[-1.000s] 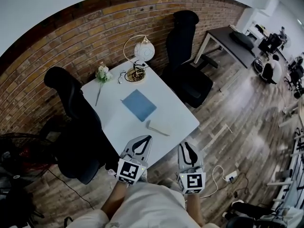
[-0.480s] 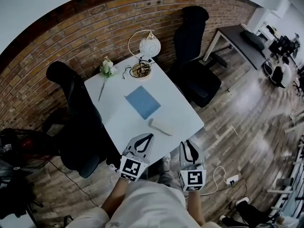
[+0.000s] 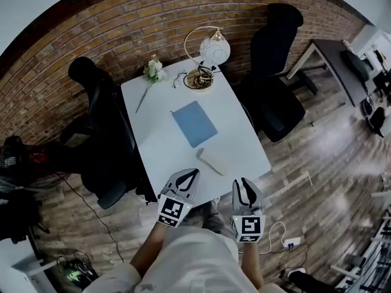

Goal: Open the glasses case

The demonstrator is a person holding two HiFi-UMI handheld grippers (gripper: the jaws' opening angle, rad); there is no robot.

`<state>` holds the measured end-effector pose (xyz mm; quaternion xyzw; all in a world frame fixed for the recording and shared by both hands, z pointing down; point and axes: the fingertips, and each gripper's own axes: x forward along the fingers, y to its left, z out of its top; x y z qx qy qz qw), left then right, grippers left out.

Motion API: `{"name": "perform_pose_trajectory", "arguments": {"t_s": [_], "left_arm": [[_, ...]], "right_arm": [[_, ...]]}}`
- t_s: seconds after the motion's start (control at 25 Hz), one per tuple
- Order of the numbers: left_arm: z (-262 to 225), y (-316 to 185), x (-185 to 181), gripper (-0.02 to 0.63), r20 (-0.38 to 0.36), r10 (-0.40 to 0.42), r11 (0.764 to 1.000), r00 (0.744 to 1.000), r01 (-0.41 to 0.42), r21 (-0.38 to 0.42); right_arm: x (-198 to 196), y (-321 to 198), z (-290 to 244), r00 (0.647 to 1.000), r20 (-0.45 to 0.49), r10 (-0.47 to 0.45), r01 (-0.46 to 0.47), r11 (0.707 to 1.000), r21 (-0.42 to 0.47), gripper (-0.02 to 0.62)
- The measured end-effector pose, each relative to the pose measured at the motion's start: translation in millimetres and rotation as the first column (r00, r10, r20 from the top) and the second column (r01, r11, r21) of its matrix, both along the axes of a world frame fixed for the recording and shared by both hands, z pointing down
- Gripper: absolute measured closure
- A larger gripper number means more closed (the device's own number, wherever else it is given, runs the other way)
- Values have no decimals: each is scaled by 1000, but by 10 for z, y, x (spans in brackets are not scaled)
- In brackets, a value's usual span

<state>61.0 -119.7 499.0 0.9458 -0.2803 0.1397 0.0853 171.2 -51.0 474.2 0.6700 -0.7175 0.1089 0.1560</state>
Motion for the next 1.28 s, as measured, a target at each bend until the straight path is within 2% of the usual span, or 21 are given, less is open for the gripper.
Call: {"name": "perform_pose_trajectory", "arguments": {"t_s": [0.6,1.28], "left_arm": [[654,-218,119,603,76,-83,992,994,89,-87],[1233,-393,264,603,147,-95,977,984,121,-174]], "right_arm": [[45,-329,641,990,6,-144,144,981,-133,518],[87,-640,1245,964,-21,-267,254,936,-243,518]]}}
